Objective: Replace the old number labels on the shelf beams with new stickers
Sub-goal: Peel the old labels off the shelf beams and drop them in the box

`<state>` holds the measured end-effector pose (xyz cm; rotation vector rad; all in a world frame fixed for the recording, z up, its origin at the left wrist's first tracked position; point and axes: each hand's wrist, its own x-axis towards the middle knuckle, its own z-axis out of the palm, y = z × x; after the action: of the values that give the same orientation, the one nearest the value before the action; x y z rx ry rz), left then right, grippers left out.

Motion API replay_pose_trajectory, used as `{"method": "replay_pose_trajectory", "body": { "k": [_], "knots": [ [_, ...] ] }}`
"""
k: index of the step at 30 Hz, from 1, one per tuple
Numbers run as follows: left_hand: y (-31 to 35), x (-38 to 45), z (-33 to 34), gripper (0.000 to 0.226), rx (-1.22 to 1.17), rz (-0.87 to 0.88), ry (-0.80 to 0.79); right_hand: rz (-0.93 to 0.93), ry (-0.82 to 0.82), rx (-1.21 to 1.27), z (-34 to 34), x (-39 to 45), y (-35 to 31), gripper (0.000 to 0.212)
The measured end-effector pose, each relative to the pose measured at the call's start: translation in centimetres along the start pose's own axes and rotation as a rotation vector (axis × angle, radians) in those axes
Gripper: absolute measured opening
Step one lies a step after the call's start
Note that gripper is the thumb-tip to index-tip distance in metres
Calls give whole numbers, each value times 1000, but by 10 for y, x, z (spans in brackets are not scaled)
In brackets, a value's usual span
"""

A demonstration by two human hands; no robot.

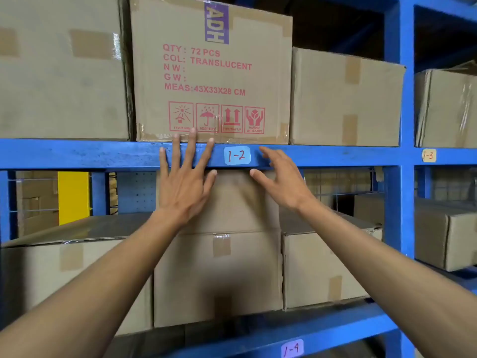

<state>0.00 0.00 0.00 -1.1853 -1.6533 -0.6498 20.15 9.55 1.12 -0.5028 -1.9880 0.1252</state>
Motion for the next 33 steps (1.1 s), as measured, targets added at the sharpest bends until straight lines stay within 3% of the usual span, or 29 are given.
{"method": "replay_pose_trajectory", "body": {
  "k": [6, 14, 24, 33],
  "knots": [
    [-17, 8, 33, 58, 54, 42, 176, -6, 121, -47, 31, 21, -3, 60],
    [-16, 9, 42, 55, 43, 40, 286, 8, 422, -61, 48, 30, -5, 27],
    [-14, 10, 44, 52, -9, 11, 307, 70, 448, 95, 44, 38, -3, 4],
    [-13, 8, 43, 51, -9, 6, 288, 35, 445, 355, 30, 3, -6, 16]
  ]
}}
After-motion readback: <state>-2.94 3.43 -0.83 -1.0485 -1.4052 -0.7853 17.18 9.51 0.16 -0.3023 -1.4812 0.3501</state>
